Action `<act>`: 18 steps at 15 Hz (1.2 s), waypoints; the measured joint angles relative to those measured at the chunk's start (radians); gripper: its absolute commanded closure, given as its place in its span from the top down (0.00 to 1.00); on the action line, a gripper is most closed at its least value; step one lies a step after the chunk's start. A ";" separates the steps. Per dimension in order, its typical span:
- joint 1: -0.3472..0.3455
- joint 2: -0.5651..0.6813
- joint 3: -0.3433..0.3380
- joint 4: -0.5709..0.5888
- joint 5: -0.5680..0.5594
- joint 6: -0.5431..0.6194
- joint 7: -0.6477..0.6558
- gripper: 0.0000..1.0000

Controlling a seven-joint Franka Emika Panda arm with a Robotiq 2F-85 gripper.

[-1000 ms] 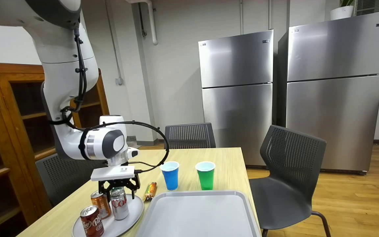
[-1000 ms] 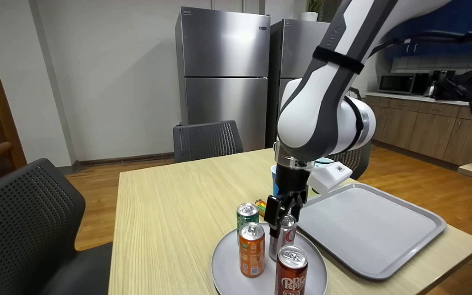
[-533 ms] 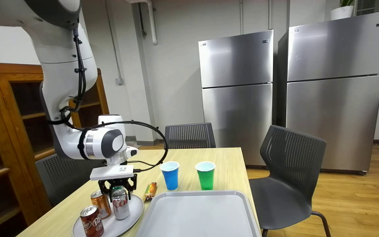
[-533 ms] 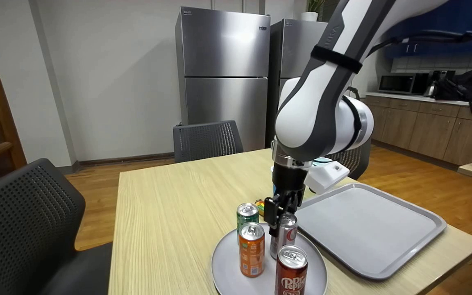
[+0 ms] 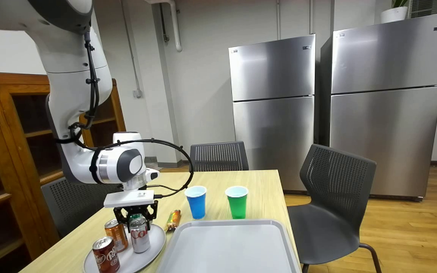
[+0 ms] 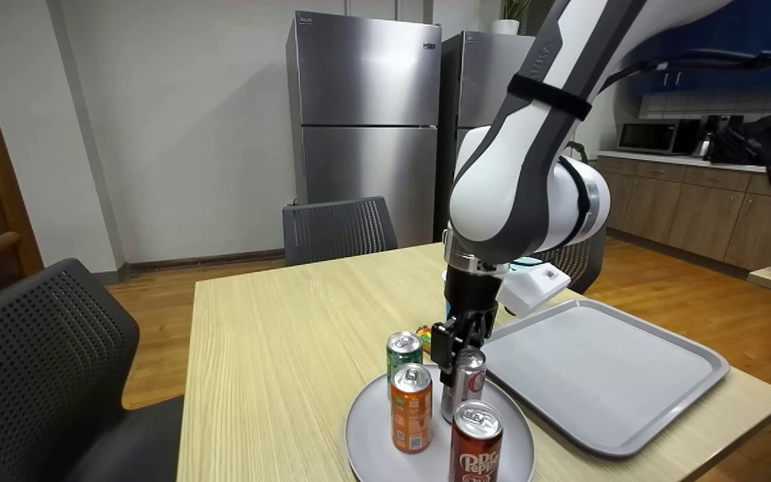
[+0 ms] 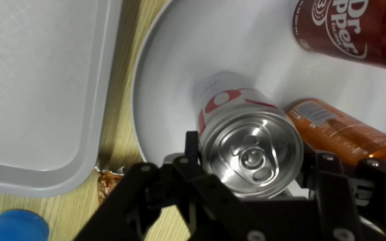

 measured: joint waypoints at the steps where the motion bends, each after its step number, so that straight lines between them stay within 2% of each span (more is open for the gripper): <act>1: 0.000 0.000 0.000 0.000 0.000 0.000 0.001 0.38; 9: -0.006 -0.027 -0.006 0.017 0.002 -0.008 0.032 0.38; 18: -0.018 -0.107 -0.092 0.022 0.002 -0.076 0.096 0.38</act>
